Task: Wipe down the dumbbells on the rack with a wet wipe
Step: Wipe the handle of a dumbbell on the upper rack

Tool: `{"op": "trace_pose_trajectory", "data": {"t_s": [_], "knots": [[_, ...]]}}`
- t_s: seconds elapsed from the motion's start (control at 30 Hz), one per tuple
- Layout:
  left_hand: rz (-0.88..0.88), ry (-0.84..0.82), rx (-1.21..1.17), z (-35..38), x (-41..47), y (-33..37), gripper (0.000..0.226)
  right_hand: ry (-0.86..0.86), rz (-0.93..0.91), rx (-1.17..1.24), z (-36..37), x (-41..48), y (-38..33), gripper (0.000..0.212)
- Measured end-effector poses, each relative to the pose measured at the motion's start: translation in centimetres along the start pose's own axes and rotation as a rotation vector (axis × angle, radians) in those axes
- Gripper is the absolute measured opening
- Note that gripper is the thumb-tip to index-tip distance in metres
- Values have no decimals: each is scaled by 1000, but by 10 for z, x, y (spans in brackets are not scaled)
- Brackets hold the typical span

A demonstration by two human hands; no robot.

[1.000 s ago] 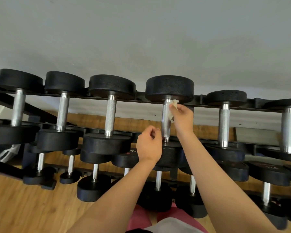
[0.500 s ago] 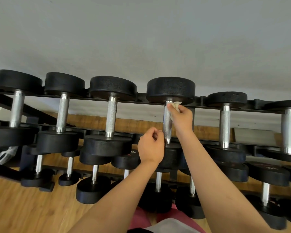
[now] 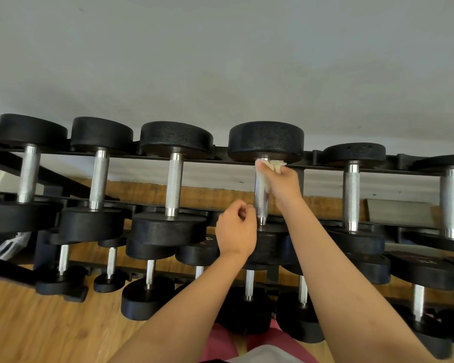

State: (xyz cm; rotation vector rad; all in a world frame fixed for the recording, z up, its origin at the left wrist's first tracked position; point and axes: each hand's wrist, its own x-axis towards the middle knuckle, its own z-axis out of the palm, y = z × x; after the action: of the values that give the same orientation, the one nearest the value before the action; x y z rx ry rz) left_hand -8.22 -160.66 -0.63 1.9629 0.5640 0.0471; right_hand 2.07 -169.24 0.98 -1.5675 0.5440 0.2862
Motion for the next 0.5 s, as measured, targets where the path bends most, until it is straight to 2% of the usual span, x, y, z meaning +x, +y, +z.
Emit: {"op": "trace_pose_trajectory", "data": {"t_s": [0.23, 0.3, 0.37, 0.5], "knots": [[-7, -6, -4, -1, -1, 0, 26, 99, -2, 46, -5, 0, 1, 18], [-7, -6, -2, -1, -1, 0, 26, 68, 37, 43, -8, 4, 0, 14], [-2, -5, 0, 0, 0, -1, 26, 9, 62, 13, -8, 5, -3, 20], [4, -8, 2, 0, -1, 0, 26, -73, 67, -60, -4, 0, -7, 20]]}}
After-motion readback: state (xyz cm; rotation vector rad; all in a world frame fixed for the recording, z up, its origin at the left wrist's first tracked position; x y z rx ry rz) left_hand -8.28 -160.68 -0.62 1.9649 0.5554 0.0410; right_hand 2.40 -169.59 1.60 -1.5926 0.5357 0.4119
